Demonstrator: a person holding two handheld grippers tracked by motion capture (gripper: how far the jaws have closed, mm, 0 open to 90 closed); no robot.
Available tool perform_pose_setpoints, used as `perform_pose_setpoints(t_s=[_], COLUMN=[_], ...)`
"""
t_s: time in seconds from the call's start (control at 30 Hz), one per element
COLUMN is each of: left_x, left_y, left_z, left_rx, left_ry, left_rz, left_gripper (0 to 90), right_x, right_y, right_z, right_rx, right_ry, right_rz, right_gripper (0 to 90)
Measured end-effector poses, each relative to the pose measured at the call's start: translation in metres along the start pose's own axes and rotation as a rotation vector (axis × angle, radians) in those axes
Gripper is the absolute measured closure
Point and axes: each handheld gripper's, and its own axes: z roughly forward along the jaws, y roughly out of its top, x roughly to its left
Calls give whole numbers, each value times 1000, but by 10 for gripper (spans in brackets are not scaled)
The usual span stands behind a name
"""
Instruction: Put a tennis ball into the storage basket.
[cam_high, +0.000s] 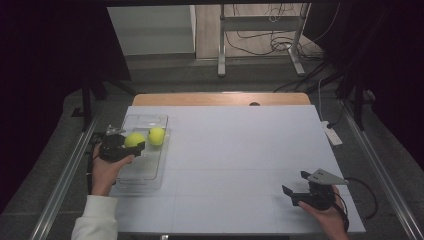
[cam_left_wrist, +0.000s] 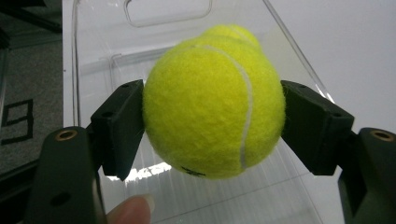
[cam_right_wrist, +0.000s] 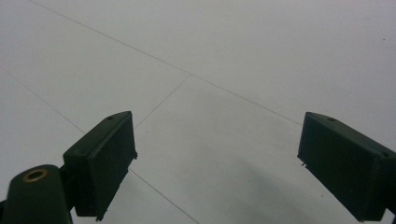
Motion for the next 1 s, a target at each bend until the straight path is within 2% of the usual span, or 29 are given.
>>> perform_pose_setpoints(t_s=[0.43, 1.0], left_x=[1, 1], left_y=[-3, -3], left_z=[7, 7], left_rx=[57, 72], left_ry=[0, 15], left_rz=[3, 1], left_gripper=[272, 268], right_x=[0, -1], right_y=[0, 0], right_z=[0, 0], right_rx=[0, 1], right_ry=[1, 1], right_rz=[0, 0], right_gripper=[113, 113])
